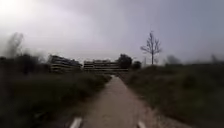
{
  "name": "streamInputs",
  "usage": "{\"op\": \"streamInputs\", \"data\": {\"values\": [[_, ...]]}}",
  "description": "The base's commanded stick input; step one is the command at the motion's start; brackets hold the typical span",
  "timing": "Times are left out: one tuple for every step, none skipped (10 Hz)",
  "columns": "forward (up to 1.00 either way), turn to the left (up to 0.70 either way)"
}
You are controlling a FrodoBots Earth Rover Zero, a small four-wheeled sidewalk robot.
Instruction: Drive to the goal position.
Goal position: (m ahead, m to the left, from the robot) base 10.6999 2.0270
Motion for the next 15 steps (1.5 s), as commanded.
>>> {"op": "streamInputs", "data": {"values": [[0.70,0.00],[0.70,0.00],[0.70,0.00],[0.70,0.00],[0.70,0.00],[0.70,0.00],[0.70,-0.01],[0.70,-0.18],[0.70,-0.33],[0.70,-0.04],[0.70,0.00],[0.70,0.00],[0.70,0.00],[0.70,0.00],[0.70,0.00]]}}
